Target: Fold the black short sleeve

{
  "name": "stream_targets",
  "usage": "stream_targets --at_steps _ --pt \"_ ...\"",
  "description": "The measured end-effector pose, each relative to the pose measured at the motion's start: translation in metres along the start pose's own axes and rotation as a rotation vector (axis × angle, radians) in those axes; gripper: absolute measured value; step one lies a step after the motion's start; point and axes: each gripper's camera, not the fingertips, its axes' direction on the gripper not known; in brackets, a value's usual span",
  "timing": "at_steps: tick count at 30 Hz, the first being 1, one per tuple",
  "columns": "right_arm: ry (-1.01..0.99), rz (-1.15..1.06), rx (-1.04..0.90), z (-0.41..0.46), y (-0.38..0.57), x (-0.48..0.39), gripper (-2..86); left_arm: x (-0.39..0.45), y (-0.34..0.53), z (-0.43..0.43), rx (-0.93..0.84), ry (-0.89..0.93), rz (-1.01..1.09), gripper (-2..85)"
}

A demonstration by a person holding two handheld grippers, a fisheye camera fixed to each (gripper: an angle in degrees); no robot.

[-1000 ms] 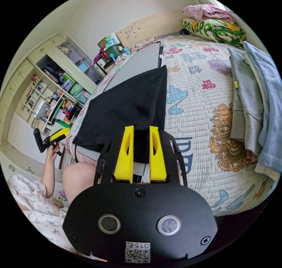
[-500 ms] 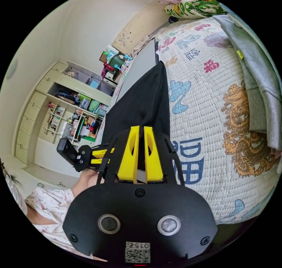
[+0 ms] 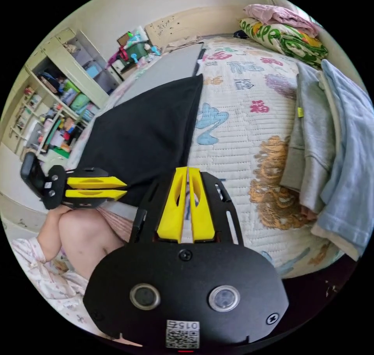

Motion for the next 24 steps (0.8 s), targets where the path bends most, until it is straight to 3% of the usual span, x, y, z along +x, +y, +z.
stream_targets --at_steps 2,4,6,9,12,14,18,20,24 --pt "0.244 0.041 -0.017 0.007 0.012 0.012 -0.2 -0.006 -0.001 0.003 0.003 0.002 -0.003 3.3" --pt "0.321 0.091 -0.019 0.013 0.021 0.026 -0.6 -0.011 -0.003 0.006 0.004 0.003 -0.008 3.4" --pt "0.244 0.089 -0.001 0.013 0.035 0.034 -0.7 -0.015 -0.006 0.006 0.007 -0.011 -0.008 3.7" --pt "0.023 0.031 0.133 -0.002 0.066 0.031 -0.5 -0.027 -0.003 -0.019 0.153 -0.059 -0.077 5.0" --pt "-0.097 -0.100 0.318 -0.021 0.104 0.006 -0.2 -0.055 0.028 -0.064 0.355 -0.069 -0.270 5.9" --pt "-0.172 -0.236 0.410 -0.024 0.128 -0.026 0.4 -0.082 0.071 -0.101 0.441 -0.179 -0.456 6.3" --pt "-0.304 -0.451 0.405 -0.009 0.151 -0.085 2.5 -0.127 0.150 -0.140 0.377 -0.375 -0.828 8.9" --pt "-0.373 -0.580 0.354 0.012 0.161 -0.127 4.5 -0.147 0.197 -0.151 0.345 -0.348 -1.017 10.8" --pt "-0.428 -0.741 0.240 0.053 0.173 -0.189 6.2 -0.155 0.241 -0.148 0.393 -0.284 -1.180 11.1"
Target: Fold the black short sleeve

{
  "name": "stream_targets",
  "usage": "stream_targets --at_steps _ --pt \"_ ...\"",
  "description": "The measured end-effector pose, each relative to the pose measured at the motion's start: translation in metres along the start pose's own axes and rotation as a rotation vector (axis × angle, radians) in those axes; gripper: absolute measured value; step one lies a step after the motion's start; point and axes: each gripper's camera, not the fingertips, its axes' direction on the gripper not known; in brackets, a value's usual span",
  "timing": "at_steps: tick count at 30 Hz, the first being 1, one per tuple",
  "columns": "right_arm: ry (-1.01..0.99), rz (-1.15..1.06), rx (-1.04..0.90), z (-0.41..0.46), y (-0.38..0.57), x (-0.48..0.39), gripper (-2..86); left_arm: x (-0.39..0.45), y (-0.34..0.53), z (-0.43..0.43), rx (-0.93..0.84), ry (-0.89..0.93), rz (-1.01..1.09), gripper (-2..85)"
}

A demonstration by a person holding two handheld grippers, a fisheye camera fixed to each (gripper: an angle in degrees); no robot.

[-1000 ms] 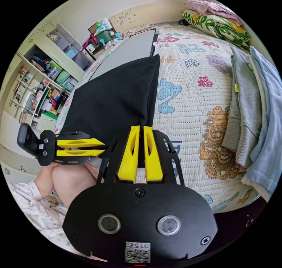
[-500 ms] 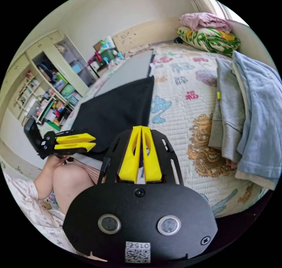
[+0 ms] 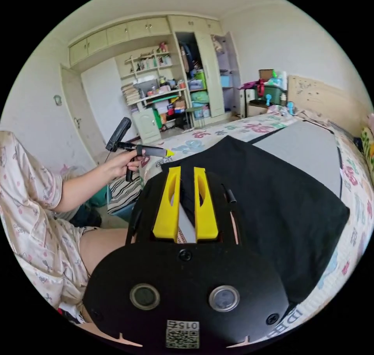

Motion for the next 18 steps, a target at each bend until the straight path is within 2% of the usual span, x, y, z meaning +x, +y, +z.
stream_targets --at_steps 5,9,11,18 --pt "0.008 -0.276 -0.305 0.099 -0.011 -0.050 8.1 0.000 -0.004 0.027 -0.025 0.113 -0.040 11.3" --pt "0.027 -0.318 -0.458 0.138 0.002 -0.059 8.2 0.005 -0.013 0.051 -0.062 0.068 -0.074 10.8" --pt "0.031 -0.290 -0.539 0.153 0.008 -0.052 7.3 0.015 -0.016 0.061 -0.087 0.056 -0.052 7.5" --pt "0.053 -0.262 -0.511 0.144 -0.006 -0.039 3.4 0.048 -0.007 0.061 -0.091 -0.011 0.015 3.0"
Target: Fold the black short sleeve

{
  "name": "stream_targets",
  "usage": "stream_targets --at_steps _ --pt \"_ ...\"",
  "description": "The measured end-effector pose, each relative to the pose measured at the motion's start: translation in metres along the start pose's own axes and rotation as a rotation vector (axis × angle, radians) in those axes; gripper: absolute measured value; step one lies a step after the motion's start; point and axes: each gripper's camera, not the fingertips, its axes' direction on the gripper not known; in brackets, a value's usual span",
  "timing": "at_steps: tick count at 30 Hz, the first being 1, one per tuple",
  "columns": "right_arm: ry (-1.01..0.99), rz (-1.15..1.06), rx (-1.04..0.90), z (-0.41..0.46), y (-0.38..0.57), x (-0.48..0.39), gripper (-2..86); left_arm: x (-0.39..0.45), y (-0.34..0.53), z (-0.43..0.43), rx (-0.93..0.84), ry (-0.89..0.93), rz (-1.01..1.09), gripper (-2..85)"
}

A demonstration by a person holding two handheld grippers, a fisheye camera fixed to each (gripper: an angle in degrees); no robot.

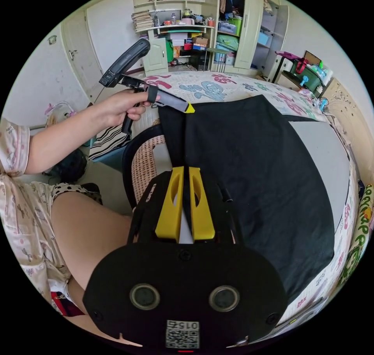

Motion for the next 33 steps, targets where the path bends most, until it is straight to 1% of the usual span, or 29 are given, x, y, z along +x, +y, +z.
stream_targets --at_steps 3,6,8,9,11,12,14,15,17,18,20,21,23,26,30,33 --pt "-0.005 0.003 -0.001 -0.012 -0.006 0.010 4.1 0.023 0.005 0.006 -0.043 -0.089 0.051 4.4" --pt "-0.049 0.035 0.032 -0.049 -0.002 0.030 6.5 0.048 0.009 0.000 -0.073 -0.176 0.080 7.4" --pt "-0.076 0.119 0.199 -0.109 0.022 0.051 7.2 0.077 0.015 -0.020 -0.025 -0.220 0.166 8.1" --pt "-0.075 0.151 0.241 -0.125 0.031 0.057 7.2 0.086 0.016 -0.025 -0.010 -0.233 0.199 8.1" --pt "-0.024 0.315 0.386 -0.181 0.075 0.087 7.6 0.125 0.018 -0.039 0.021 -0.280 0.335 8.1" --pt "-0.001 0.365 0.412 -0.193 0.087 0.095 7.7 0.136 0.018 -0.041 0.024 -0.280 0.369 8.1" --pt "0.118 0.597 0.461 -0.233 0.136 0.130 8.2 0.180 0.016 -0.042 0.041 -0.232 0.480 8.2" --pt "0.154 0.670 0.461 -0.241 0.149 0.140 8.4 0.192 0.015 -0.041 0.043 -0.211 0.504 8.2" --pt "0.239 0.919 0.411 -0.264 0.193 0.174 9.5 0.240 0.009 -0.027 0.042 -0.115 0.584 8.3" --pt "0.247 0.963 0.393 -0.269 0.202 0.181 9.8 0.253 0.007 -0.021 0.036 -0.090 0.600 8.4" --pt "0.224 1.085 0.357 -0.287 0.231 0.204 10.4 0.307 -0.003 0.002 0.004 0.021 0.672 8.7" --pt "0.204 1.102 0.365 -0.291 0.237 0.209 10.4 0.320 -0.005 0.008 -0.004 0.043 0.685 8.8" --pt "0.069 1.144 0.385 -0.301 0.254 0.229 10.3 0.377 -0.014 0.030 -0.037 0.115 0.749 9.1" --pt "-0.048 1.153 0.366 -0.307 0.254 0.255 10.0 0.443 -0.026 0.058 -0.074 0.167 0.798 9.6" --pt "-0.159 1.145 0.339 -0.312 0.240 0.286 9.4 0.508 -0.038 0.091 -0.128 0.177 0.822 10.4" --pt "-0.170 1.122 0.242 -0.312 0.218 0.306 9.0 0.553 -0.044 0.115 -0.154 0.143 0.846 10.8"
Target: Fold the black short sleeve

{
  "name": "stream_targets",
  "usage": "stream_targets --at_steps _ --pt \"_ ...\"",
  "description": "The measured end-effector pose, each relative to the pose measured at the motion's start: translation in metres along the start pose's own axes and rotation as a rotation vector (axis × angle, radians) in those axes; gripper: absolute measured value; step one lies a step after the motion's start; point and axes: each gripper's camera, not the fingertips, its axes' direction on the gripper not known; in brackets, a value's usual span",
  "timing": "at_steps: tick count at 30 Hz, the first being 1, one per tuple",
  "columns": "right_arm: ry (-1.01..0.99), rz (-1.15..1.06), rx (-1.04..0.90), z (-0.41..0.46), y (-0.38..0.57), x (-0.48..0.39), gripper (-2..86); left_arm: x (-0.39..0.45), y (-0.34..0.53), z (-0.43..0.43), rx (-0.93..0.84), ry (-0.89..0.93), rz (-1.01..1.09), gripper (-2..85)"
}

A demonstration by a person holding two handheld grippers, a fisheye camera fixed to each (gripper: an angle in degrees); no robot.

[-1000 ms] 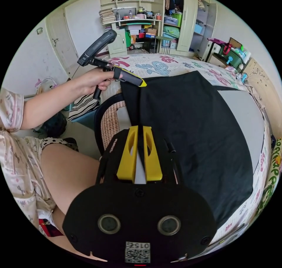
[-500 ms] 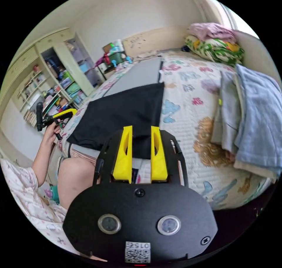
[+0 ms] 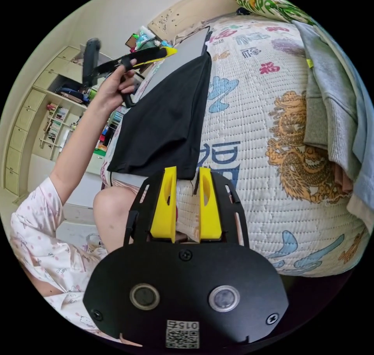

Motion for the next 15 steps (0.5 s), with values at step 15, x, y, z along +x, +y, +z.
stream_targets --at_steps 15 --pt "-0.150 0.041 0.222 -0.082 -0.023 -0.010 0.8 0.017 -0.090 0.063 -0.230 -0.113 -0.134 4.5"
